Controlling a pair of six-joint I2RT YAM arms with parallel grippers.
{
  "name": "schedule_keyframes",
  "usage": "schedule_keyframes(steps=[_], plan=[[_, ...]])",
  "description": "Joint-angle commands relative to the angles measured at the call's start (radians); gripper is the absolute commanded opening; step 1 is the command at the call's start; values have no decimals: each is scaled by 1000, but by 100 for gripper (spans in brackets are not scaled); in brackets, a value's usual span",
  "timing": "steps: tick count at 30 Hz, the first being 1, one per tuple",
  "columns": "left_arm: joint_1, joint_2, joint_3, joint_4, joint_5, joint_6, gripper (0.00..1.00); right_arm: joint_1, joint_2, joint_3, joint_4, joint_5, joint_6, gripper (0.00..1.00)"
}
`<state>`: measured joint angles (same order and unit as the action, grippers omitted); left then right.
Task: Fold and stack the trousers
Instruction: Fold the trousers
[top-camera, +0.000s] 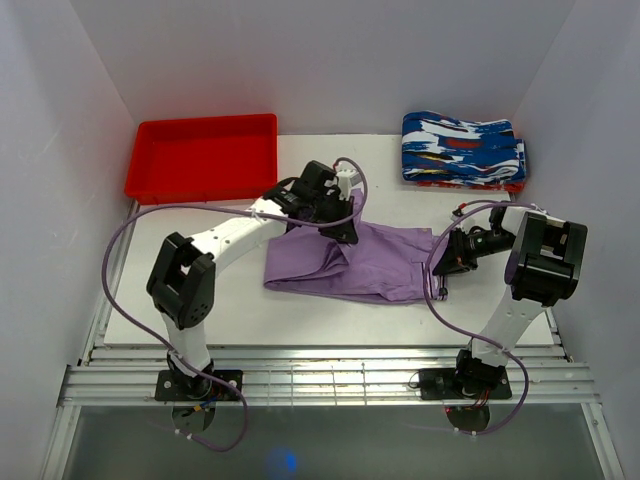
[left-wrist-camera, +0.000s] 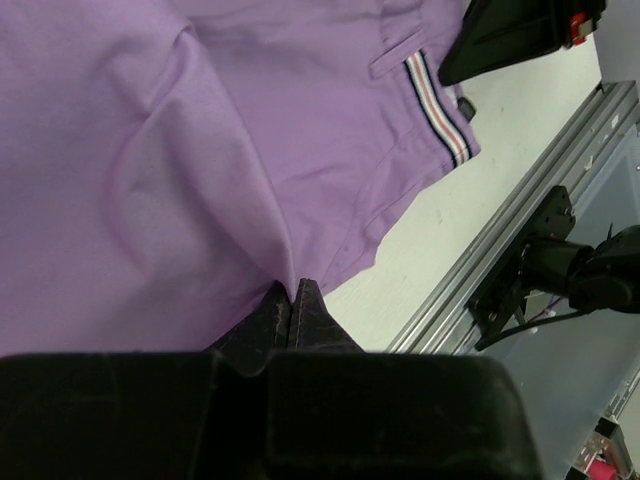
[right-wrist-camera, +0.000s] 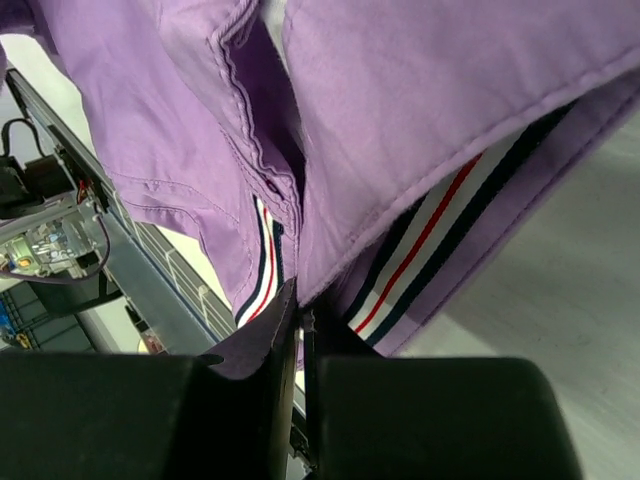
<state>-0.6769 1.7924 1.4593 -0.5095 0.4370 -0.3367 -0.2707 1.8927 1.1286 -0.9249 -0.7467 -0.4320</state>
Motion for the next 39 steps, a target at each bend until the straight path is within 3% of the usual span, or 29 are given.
schedule_keyframes(steps=[1, 18, 29, 39], plan=[[-61, 51, 97, 74, -43, -85, 0, 4, -9, -10, 11, -54, -19, 8], [-228, 286, 332, 105, -72, -223, 0, 4, -23, -41, 47, -100, -19, 8], [-270, 371, 447, 74, -50, -277, 0, 5, -30, -44, 54, -115, -21, 8], [-293, 398, 504, 161, 28, -360, 0, 5, -33, -36, 57, -123, -19, 8]])
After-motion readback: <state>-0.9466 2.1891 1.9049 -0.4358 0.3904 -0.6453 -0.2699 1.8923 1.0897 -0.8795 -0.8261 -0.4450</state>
